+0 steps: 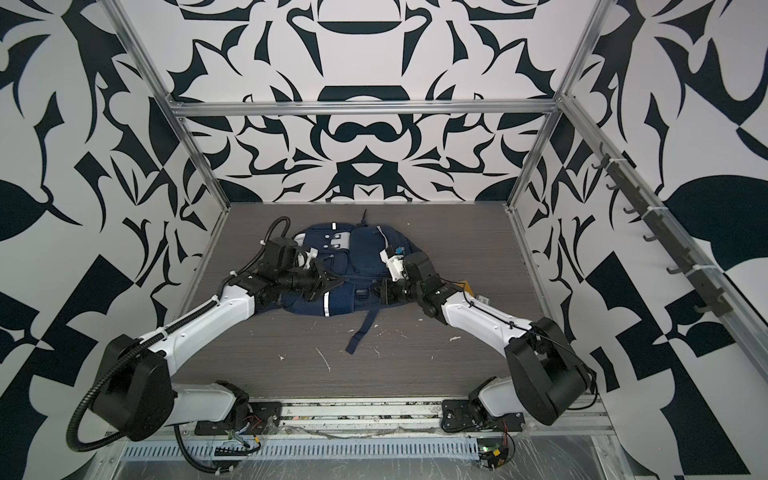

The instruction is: Pack the student bag

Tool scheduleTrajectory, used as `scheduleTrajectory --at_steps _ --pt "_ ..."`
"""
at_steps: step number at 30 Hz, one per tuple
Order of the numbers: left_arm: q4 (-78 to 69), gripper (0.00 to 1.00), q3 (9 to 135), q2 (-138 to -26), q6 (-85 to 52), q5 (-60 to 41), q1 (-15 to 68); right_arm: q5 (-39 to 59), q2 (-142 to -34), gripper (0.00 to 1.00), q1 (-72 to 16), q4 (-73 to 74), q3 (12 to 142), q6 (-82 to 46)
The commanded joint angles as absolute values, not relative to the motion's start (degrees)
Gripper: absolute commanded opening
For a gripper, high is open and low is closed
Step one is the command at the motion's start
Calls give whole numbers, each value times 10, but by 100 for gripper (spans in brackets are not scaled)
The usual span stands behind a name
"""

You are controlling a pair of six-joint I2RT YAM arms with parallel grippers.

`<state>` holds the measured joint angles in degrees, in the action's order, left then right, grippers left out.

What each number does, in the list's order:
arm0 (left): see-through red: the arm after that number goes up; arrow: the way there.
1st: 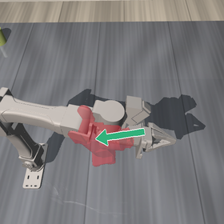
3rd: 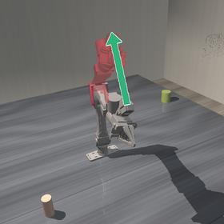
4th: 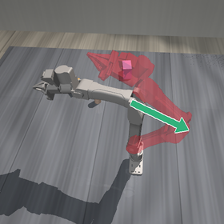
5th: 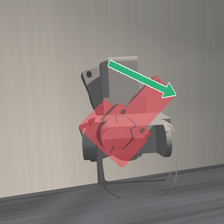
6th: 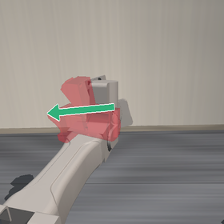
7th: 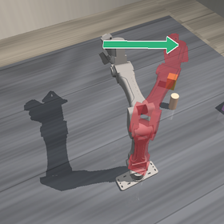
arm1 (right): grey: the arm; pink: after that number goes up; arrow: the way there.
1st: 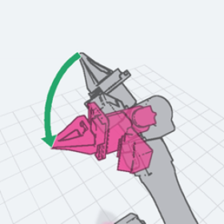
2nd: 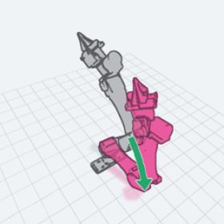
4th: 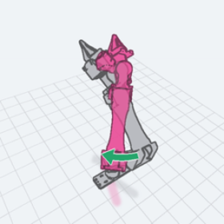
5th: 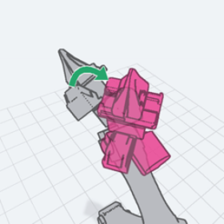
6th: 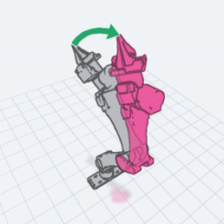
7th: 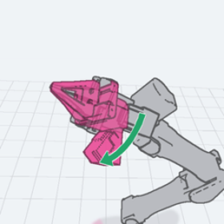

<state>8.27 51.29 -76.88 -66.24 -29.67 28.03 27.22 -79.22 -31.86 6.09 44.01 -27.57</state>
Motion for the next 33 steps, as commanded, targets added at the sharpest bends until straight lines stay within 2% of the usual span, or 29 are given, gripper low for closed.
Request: scheduleTrajectory --at_steps 1,8,15,25,31,32,33 --pt "42 0 513 -739 -663 -316 282 237 -754 0 -316 46 430 -265" --pt "28 0 484 -719 -679 -296 267 172 -694 0 -314 -52 404 -250" --pt "33 0 453 -695 -676 -277 209 110 -665 0 -297 -199 420 -214" --pt "88 0 448 -647 -604 -262 87 84 -629 0 -258 -277 436 -185" --pt "100 0 477 -686 -572 -266 79 98 -662 0 -274 -302 472 -155" --pt "127 14 496 -701 -556 -273 84 95 -664 0 -288 -301 477 -151" --pt "166 36 517 -715 -534 -274 93 91 -665 0 -302 -299 482 -149"
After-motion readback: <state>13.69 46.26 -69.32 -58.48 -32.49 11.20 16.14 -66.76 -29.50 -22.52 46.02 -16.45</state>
